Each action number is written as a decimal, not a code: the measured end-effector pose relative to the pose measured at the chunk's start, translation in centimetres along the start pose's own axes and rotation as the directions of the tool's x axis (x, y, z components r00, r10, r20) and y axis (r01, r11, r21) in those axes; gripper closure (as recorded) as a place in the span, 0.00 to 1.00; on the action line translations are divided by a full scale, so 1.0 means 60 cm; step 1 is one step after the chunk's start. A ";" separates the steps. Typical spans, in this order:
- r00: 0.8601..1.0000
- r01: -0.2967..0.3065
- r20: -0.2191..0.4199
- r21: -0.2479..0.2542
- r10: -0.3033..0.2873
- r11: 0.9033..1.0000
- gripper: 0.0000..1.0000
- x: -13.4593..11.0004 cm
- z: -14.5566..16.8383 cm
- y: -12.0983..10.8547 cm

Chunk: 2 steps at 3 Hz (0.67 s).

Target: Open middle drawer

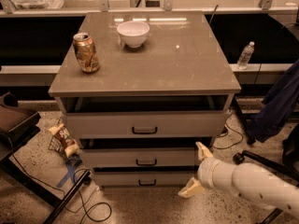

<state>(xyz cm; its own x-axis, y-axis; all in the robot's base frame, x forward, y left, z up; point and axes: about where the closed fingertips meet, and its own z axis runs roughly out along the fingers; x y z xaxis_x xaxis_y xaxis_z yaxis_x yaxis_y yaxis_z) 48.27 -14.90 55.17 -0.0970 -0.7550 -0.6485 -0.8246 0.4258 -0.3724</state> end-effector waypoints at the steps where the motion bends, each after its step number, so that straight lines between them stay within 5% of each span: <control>1: 1.000 0.024 -0.002 -0.031 -0.024 0.999 0.00 0.019 0.034 0.063; 2: 1.000 0.024 -0.004 -0.031 -0.024 0.999 0.00 0.021 0.036 0.068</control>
Offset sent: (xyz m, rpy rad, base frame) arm -0.0194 0.0164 -0.0323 -0.0118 0.0114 0.0322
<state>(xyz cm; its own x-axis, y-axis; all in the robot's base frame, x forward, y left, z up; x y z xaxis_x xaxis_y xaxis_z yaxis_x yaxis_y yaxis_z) 45.97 -13.04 51.37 -0.0795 -0.7668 -0.6370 -0.8434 0.3923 -0.3670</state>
